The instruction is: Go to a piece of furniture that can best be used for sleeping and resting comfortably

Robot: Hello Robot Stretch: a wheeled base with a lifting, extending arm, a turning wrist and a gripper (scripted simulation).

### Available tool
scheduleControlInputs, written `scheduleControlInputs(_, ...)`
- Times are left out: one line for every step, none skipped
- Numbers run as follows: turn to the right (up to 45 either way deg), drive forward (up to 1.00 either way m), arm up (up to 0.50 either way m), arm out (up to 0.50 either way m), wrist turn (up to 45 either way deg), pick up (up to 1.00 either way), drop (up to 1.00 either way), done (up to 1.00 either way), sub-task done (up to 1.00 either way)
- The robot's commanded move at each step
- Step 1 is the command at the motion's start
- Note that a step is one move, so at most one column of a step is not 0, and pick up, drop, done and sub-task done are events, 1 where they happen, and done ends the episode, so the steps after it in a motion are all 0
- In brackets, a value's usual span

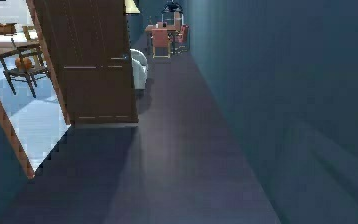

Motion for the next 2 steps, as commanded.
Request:
scheduleControlInputs(0.0, 0.8, 0.0, 0.0, 0.0, 0.0, 0.0, 0.0, 0.0)
scheduleControlInputs(-45.0, 0.0, 0.0, 0.0, 0.0, 0.0, 0.0, 0.0, 0.0)
